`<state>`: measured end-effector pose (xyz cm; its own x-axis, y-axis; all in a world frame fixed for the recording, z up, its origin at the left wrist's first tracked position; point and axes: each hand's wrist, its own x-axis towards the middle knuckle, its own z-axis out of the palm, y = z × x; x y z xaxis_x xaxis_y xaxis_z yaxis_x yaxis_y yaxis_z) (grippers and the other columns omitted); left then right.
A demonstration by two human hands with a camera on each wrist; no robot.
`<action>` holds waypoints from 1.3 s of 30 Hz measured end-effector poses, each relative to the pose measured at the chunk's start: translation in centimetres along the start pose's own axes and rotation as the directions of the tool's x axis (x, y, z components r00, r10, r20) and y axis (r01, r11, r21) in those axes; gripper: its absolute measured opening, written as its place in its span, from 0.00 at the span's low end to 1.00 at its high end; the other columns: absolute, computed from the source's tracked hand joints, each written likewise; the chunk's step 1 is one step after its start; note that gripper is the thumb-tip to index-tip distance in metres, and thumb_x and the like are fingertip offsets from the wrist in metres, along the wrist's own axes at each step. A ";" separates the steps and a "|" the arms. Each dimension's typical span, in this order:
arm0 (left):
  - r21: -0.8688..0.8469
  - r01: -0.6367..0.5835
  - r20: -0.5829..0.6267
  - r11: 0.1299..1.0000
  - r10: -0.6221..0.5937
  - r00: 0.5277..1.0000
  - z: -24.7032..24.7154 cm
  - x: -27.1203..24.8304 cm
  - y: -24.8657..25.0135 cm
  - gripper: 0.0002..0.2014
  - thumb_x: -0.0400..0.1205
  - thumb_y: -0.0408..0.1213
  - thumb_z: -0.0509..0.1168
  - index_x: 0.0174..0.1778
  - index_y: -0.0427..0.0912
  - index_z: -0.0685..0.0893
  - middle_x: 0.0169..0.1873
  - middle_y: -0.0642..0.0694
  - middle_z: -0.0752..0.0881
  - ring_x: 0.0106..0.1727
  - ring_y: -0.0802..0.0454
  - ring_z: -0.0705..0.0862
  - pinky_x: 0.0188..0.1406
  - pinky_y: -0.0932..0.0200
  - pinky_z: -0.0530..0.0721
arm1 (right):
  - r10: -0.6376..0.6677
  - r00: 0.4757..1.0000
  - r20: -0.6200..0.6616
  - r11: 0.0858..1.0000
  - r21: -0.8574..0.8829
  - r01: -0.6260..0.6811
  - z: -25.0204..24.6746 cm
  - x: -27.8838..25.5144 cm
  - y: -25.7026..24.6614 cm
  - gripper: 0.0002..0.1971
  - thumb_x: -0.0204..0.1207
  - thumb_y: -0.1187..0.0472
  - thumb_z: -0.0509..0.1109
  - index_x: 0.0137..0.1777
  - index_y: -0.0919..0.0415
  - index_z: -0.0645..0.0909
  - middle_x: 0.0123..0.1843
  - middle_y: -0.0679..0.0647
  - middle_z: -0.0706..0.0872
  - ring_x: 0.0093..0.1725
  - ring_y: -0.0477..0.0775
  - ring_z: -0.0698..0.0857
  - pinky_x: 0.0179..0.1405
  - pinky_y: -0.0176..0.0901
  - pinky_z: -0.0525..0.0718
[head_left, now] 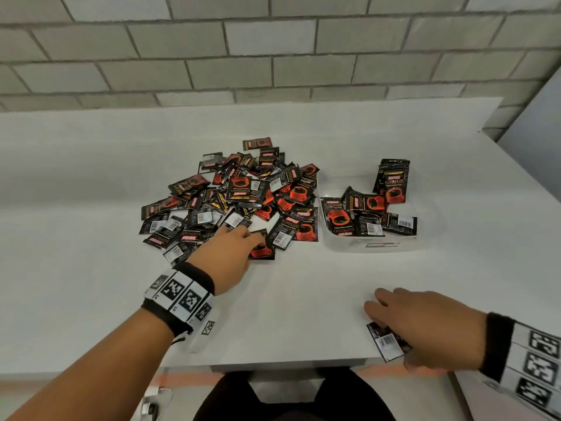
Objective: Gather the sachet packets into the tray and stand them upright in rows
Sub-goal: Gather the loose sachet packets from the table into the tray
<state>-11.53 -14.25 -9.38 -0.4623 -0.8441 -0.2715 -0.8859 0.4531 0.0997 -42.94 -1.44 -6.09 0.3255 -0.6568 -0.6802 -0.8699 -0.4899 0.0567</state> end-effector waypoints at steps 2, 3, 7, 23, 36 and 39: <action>0.002 -0.001 -0.018 1.000 0.001 1.000 -0.1 0.0 0.0 0.24 0.89 0.34 0.58 0.80 0.57 0.69 0.71 0.48 0.77 0.68 0.39 0.75 0.70 0.49 0.77 | -0.030 0.999 -0.042 0.997 0.065 0.033 -0.5 0.0 0.3 0.21 0.76 0.49 0.73 0.63 0.48 0.67 0.60 0.46 0.72 0.53 0.54 0.78 0.44 0.49 0.72; -0.002 -0.002 -0.027 1.000 0.002 1.000 -0.2 0.1 0.0 0.23 0.89 0.34 0.57 0.80 0.57 0.70 0.69 0.47 0.79 0.66 0.40 0.77 0.68 0.50 0.78 | -0.055 0.996 -0.071 0.992 0.106 0.062 -1.0 -0.1 0.5 0.14 0.78 0.51 0.69 0.59 0.47 0.69 0.57 0.45 0.75 0.51 0.53 0.78 0.44 0.47 0.71; -0.059 0.010 -0.078 0.998 -0.015 0.997 -0.7 0.1 0.0 0.21 0.88 0.32 0.58 0.76 0.54 0.78 0.63 0.44 0.86 0.62 0.44 0.83 0.60 0.53 0.81 | -0.043 0.958 -0.284 0.980 0.176 0.096 -5.2 0.3 2.0 0.03 0.81 0.54 0.66 0.51 0.45 0.74 0.47 0.39 0.80 0.46 0.45 0.79 0.46 0.45 0.79; -0.464 -0.074 -0.491 0.883 -0.186 0.851 -4.1 -1.3 -1.5 0.12 0.82 0.32 0.72 0.52 0.55 0.94 0.45 0.54 0.93 0.31 0.64 0.85 0.34 0.72 0.83 | 0.220 0.649 -0.729 0.774 0.535 0.338 -11.3 8.2 1.2 0.29 0.69 0.37 0.79 0.67 0.42 0.78 0.54 0.43 0.81 0.52 0.46 0.84 0.51 0.45 0.85; -0.986 -0.153 -0.164 0.068 -0.203 0.965 -6.8 -0.5 2.2 0.18 0.80 0.17 0.66 0.61 0.38 0.77 0.51 0.41 0.86 0.44 0.54 0.91 0.41 0.62 0.88 | 0.059 0.575 -0.816 0.708 0.440 0.552 -11.7 10.9 -4.2 0.35 0.83 0.66 0.70 0.85 0.44 0.64 0.73 0.45 0.83 0.66 0.39 0.82 0.65 0.34 0.80; -0.993 -0.102 -0.107 0.061 -0.088 0.990 -7.0 -0.6 -0.1 0.29 0.72 0.28 0.76 0.69 0.47 0.77 0.58 0.41 0.88 0.56 0.43 0.91 0.54 0.42 0.91 | 0.094 0.582 -0.808 0.810 0.402 0.427 -11.7 9.6 -2.2 0.23 0.85 0.64 0.66 0.76 0.44 0.76 0.55 0.42 0.88 0.47 0.46 0.86 0.44 0.42 0.81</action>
<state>-11.41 -15.83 -2.49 -0.3837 -0.9067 -0.1754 -0.0455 -0.1712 0.9842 -33.53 -13.36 -4.17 0.4073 -0.8912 0.1997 -0.7143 -0.4471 -0.5384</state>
